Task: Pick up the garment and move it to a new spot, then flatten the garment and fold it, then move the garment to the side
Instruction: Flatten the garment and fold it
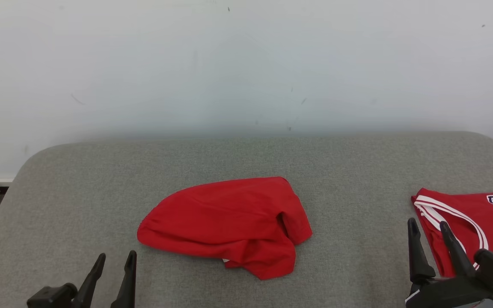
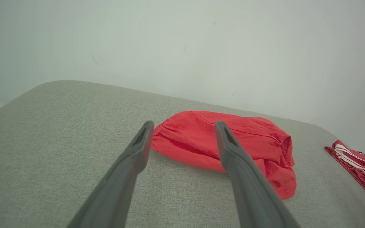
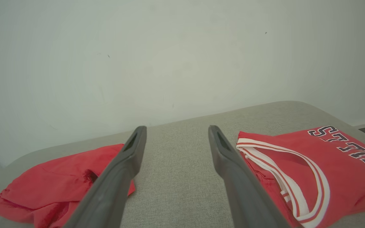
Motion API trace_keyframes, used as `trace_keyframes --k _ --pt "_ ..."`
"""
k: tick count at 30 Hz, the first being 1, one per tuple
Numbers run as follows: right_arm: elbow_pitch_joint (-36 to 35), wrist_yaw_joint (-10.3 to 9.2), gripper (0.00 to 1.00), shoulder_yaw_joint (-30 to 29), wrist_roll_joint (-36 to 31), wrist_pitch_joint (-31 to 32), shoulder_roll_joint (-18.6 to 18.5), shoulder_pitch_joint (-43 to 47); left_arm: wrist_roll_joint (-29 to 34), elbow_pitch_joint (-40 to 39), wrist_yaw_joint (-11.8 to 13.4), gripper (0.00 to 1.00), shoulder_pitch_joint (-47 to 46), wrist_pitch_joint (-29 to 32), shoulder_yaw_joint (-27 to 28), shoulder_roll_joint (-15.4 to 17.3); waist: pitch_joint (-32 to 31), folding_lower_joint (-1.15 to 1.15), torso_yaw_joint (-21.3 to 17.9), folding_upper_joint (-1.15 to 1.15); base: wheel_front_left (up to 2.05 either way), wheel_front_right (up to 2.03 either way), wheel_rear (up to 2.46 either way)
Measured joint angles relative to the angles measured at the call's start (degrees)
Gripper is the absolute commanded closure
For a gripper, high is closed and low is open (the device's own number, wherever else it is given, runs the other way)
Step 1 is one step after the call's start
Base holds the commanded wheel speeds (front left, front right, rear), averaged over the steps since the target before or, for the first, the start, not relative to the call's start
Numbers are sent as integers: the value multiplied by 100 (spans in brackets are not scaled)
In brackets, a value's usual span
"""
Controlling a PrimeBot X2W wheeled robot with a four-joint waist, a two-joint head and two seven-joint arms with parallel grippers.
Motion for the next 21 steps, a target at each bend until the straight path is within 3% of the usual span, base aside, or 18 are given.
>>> trace_keyframes --k 21 --pt "46 -13 0 58 -20 -33 -5 13 719 -593 1 0 374 635 732 -257 154 0 -74 0 0 0 0"
